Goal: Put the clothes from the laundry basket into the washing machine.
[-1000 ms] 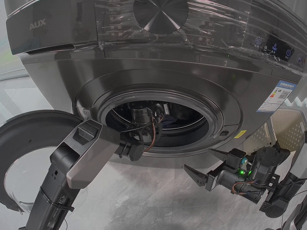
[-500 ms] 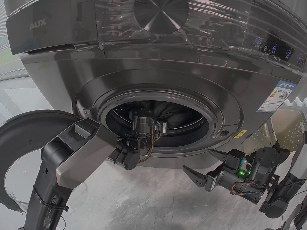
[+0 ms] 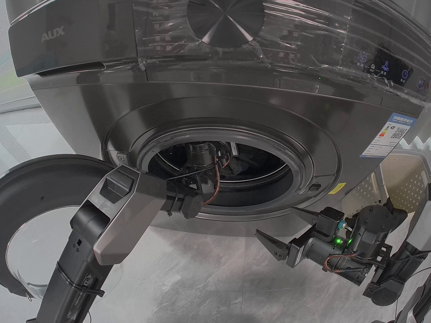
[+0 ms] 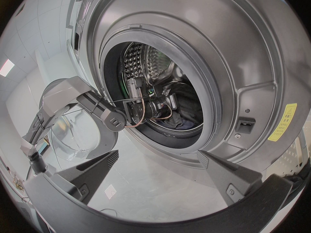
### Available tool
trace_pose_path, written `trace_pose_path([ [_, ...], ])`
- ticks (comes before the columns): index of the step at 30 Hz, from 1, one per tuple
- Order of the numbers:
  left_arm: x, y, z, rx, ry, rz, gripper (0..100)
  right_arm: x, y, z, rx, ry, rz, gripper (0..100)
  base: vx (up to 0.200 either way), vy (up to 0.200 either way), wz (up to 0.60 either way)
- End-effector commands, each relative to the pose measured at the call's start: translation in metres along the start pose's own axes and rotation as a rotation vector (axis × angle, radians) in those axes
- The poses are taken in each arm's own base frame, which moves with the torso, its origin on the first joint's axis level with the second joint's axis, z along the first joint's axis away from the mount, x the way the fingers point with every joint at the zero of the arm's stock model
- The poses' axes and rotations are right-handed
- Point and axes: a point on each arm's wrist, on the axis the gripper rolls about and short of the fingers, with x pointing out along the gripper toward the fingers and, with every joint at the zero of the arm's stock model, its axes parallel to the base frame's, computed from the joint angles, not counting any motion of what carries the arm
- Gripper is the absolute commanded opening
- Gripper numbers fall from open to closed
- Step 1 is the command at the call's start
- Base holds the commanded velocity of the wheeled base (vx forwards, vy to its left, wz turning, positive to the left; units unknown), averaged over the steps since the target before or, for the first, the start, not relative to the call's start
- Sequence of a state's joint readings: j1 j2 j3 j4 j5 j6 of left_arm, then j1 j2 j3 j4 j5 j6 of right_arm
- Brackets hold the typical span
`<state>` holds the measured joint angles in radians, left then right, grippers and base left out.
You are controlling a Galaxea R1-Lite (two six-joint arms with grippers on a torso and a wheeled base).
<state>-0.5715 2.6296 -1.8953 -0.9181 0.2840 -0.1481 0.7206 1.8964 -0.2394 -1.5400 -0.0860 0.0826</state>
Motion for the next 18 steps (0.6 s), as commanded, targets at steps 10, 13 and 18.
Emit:
trace_pose_path([
  [10, 0.010, 0.006, -0.011, -0.015, -0.059, 0.023, 0, 0.001, 0.001, 0.001, 0.001, -0.006, 0.002, 100, 0.000, 0.000, 0.00],
  [13, 0.010, 0.004, -0.011, -0.017, -0.060, 0.019, 100, 0.001, 0.001, 0.001, 0.001, -0.006, 0.002, 100, 0.000, 0.000, 0.00],
  [18, -0.014, -0.013, 0.015, -0.001, 0.010, 0.001, 100, 0.000, 0.000, 0.000, 0.000, -0.002, 0.001, 100, 0.000, 0.000, 0.00],
])
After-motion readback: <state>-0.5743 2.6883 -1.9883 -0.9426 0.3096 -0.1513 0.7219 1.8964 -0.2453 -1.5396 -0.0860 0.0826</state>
